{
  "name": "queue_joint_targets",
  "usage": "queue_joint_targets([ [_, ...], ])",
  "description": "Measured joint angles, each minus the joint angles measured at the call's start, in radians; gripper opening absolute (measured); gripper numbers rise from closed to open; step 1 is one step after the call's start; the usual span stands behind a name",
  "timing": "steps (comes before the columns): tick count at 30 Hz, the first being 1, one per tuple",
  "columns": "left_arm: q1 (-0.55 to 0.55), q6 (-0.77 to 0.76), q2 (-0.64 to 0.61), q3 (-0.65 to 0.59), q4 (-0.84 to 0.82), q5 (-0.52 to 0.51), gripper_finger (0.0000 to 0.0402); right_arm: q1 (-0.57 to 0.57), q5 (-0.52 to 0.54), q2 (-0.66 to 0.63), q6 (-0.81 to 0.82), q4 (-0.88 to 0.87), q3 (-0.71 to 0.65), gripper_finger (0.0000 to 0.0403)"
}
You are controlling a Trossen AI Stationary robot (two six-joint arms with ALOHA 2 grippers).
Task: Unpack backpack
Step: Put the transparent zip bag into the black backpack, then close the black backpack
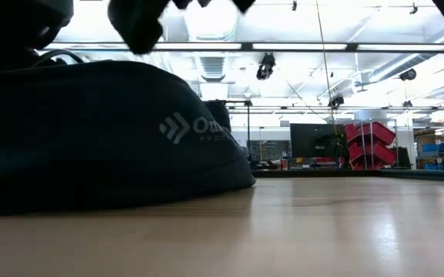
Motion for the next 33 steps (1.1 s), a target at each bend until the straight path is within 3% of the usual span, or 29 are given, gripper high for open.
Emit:
queue_joint_targets([
  [4,-0.005,0.038,-0.068,0.059,-0.03,0.02,0.0,-0.006,0.362,-0.064,-0.157,-0.342,0.091,0.0],
  [7,-0.011,0.106,-0.118,0.108,-0.033,0.027,0.0,-0.026,0.481,-0.126,-0.208,-0.524,0.096,0.0],
  [10,-0.018,0.143,-0.153,0.15,-0.033,0.046,0.0,-0.066,0.487,-0.191,-0.204,-0.594,0.049,0.0],
  [15,-0.021,0.157,-0.176,0.189,-0.026,0.033,0.0,-0.15,0.488,-0.253,-0.135,-0.529,-0.11,0.0],
  [22,-0.015,0.154,-0.122,0.19,0.051,-0.136,0.0,-0.264,0.473,-0.259,-0.06,-0.463,-0.276,0.0],
  [24,-0.006,0.143,-0.093,0.19,0.054,-0.177,0.0,-0.288,0.417,-0.259,-0.018,-0.433,-0.288,0.0006],
  [28,0.019,0.106,-0.031,0.19,0.059,-0.194,0.0011,-0.32,0.314,-0.26,0.062,-0.417,-0.286,0.0052],
  [33,0.053,0.101,0.038,0.19,0.11,-0.193,0.0042,-0.329,0.316,-0.259,0.141,-0.409,-0.28,0.0144],
])
